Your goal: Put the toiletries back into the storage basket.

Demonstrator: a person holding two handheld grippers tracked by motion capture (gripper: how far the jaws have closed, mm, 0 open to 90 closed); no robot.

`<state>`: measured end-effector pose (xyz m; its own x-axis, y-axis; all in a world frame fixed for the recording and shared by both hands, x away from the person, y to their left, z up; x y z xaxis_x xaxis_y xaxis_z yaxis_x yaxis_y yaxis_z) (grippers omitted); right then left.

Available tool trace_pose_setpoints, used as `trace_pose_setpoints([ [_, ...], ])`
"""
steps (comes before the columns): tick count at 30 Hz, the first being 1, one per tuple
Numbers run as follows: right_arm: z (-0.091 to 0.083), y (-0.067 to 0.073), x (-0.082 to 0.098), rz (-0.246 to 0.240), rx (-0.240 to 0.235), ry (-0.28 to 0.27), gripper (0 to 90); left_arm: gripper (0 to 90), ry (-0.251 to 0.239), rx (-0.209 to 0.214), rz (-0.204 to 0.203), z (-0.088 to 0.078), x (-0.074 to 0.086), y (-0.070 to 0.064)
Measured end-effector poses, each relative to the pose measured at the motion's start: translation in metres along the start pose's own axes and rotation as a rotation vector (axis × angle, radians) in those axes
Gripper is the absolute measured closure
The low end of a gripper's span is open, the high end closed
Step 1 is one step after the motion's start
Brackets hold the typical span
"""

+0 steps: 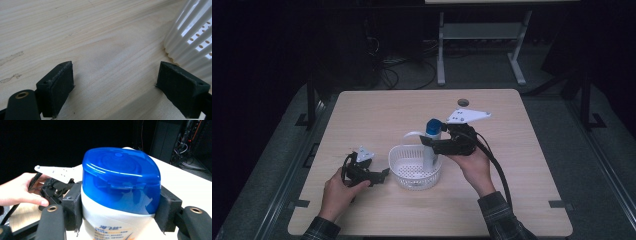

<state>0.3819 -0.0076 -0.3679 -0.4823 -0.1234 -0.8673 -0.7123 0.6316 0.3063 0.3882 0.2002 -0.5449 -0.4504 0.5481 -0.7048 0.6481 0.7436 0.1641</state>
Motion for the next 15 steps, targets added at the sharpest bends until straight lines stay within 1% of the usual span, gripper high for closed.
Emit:
trace_pose_setpoints([
  [11,0.007,-0.005,0.015,-0.001,0.009,0.035,35.1,13.1,0.000,0.000,0.000,0.000,0.000,0.000],
  [15,0.009,-0.007,0.021,0.000,0.012,0.057,35.0,13.1,0.000,0.000,0.000,0.000,0.000,0.000],
])
Point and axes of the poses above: each handheld gripper's, and its own axes: z roughly forward along the jaws, x roughly out of its underside, y roughly to its left, the point moved 10 cm from there along z, roughly forward along the jaws, and after that the axes turned 12 degrees about z, right-handed, at the moved point
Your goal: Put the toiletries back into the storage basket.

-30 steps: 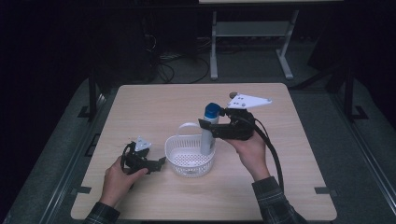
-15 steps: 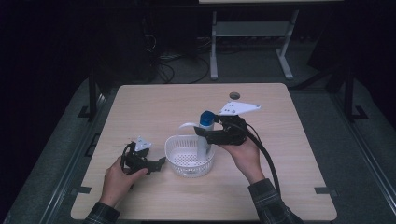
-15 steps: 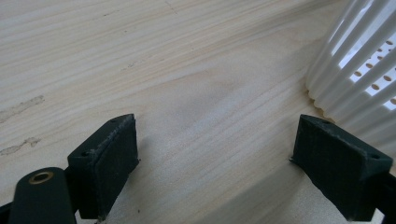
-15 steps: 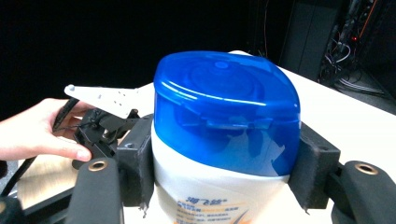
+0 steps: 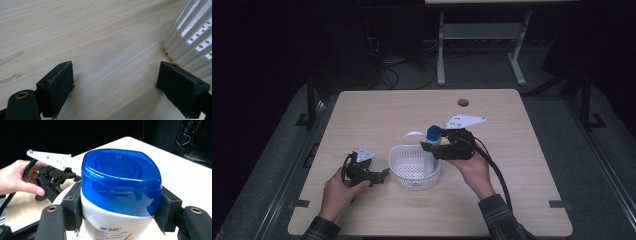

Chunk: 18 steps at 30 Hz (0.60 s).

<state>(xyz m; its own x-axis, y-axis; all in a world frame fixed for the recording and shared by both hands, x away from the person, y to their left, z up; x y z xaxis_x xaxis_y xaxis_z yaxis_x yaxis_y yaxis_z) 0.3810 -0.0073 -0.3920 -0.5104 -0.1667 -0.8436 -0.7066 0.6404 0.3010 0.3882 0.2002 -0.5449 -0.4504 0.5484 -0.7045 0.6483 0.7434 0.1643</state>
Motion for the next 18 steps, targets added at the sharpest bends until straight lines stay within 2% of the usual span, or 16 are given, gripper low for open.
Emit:
trace_pose_setpoints([
  [18,0.009,-0.006,0.025,-0.003,0.012,0.052,35.0,13.1,-0.003,0.000,-0.003,0.000,0.000,0.000],
])
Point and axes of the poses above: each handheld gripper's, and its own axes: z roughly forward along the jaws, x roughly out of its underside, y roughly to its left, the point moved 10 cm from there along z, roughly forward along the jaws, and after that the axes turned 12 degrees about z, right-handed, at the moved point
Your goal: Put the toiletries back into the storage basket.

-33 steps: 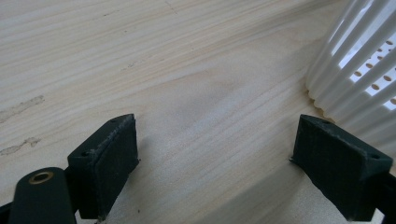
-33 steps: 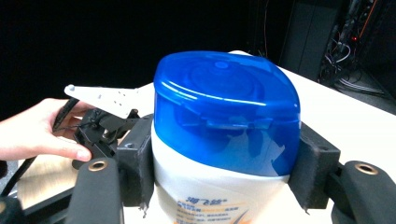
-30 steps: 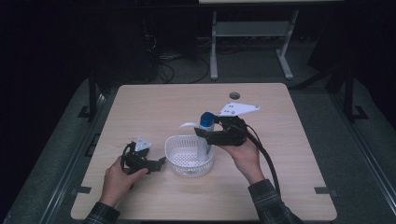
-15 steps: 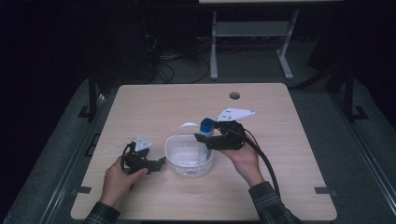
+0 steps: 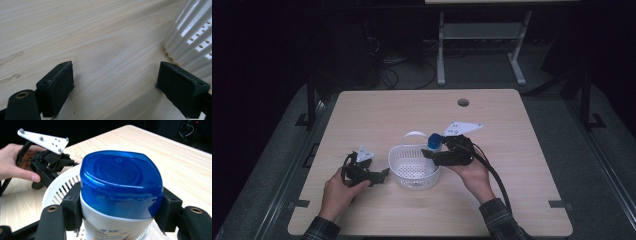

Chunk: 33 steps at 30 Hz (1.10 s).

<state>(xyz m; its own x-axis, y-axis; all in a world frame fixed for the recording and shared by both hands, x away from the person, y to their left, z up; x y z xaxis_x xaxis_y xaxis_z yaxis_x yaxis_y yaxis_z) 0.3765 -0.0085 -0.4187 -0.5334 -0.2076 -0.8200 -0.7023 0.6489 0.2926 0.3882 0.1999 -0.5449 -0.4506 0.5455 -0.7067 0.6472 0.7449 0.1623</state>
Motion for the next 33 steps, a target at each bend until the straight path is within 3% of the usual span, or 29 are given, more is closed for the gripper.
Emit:
trace_pose_setpoints([
  [23,0.007,0.000,0.016,-0.006,0.005,0.040,34.7,13.0,0.002,0.001,0.004,0.000,0.000,0.000],
  [31,0.005,0.004,0.016,0.027,-0.064,0.045,32.3,13.1,0.003,0.001,0.004,0.000,0.000,0.000],
  [33,0.006,0.006,0.016,0.026,-0.070,0.046,27.8,13.1,0.002,0.001,0.003,0.000,0.000,0.000],
])
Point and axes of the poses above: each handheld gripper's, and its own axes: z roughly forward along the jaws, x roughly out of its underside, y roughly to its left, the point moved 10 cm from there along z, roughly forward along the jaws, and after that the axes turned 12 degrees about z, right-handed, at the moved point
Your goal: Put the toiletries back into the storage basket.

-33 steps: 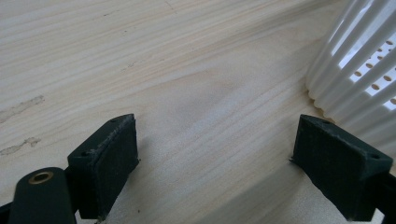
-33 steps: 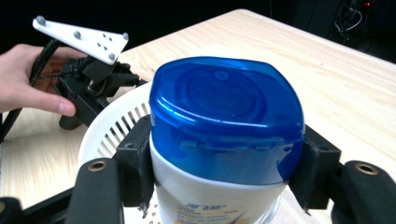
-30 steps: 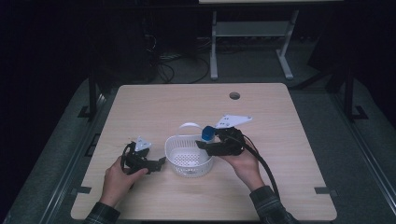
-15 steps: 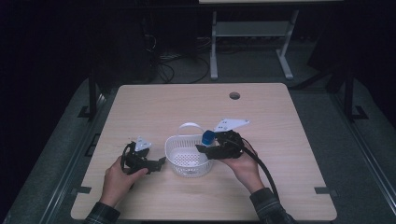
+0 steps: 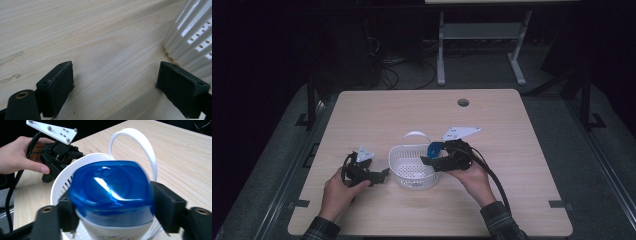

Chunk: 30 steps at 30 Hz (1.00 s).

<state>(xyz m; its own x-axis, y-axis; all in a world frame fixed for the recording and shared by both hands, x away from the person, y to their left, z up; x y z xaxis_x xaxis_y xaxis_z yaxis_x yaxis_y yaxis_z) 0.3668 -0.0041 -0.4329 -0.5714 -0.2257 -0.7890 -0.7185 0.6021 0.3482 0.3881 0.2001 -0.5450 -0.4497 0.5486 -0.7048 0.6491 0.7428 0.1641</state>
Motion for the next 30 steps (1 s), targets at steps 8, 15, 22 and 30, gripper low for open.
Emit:
trace_pose_setpoints([
  [8,0.004,0.005,0.002,-0.010,-0.002,0.014,7.0,13.1,-0.002,-0.001,0.000,0.000,0.000,0.000],
  [15,-0.004,0.003,-0.002,-0.003,-0.001,-0.011,1.0,13.0,-0.001,-0.002,-0.003,0.000,0.000,0.000],
  [22,-0.017,-0.003,0.005,-0.003,0.001,-0.008,1.0,13.1,-0.003,-0.004,-0.007,0.001,-0.001,0.000],
  [30,-0.036,-0.010,0.009,-0.004,0.024,-0.030,1.0,13.1,-0.002,-0.003,-0.007,0.001,-0.001,0.000],
])
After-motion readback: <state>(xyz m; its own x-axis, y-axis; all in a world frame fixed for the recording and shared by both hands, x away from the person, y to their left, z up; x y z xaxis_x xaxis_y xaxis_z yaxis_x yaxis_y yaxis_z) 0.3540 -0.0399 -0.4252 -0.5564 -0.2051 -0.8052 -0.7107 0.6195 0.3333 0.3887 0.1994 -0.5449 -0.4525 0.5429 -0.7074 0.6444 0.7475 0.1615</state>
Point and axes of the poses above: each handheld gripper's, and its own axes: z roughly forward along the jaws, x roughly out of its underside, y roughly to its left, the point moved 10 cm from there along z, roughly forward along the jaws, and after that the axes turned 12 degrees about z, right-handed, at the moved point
